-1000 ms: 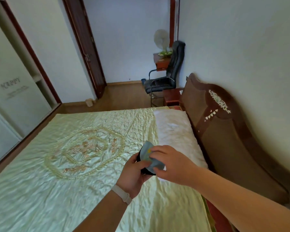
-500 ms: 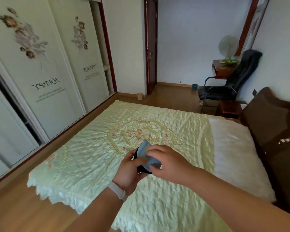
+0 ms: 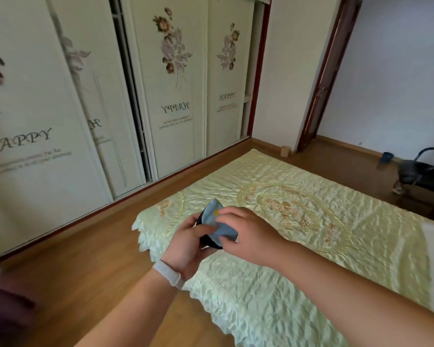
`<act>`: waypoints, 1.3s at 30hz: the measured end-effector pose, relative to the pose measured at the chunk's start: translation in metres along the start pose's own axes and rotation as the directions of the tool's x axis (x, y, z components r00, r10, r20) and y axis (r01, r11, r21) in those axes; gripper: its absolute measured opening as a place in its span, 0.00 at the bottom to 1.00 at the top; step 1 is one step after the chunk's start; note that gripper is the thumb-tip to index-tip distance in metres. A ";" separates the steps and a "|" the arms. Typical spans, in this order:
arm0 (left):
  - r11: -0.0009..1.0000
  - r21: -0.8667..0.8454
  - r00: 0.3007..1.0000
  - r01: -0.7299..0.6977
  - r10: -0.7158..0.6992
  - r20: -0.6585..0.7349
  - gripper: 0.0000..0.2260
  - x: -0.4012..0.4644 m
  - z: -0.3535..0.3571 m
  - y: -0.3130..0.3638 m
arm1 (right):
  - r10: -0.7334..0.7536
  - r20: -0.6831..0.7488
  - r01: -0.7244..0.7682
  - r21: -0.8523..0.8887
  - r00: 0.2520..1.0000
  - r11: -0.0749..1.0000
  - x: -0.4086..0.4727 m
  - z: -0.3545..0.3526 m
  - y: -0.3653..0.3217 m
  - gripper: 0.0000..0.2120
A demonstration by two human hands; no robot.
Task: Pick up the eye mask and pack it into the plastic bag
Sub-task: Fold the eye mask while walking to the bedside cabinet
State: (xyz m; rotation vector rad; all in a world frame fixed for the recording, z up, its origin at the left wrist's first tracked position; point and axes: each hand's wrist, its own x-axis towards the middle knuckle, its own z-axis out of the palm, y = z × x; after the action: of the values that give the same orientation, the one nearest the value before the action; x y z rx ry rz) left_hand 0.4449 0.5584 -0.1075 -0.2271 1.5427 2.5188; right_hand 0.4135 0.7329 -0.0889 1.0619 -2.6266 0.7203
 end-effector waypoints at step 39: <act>0.964 -0.095 0.774 -0.248 0.138 -0.618 0.18 0.171 -0.221 0.168 | -0.552 0.103 0.495 0.332 0.828 0.803 0.397 0.176 0.011 0.16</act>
State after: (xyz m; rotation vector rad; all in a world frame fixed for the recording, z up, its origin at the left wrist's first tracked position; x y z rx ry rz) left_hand 0.2482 0.2987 -0.1002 -1.0550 1.5986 2.9240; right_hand 0.1187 0.4136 -0.0961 1.9364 -2.2136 0.9162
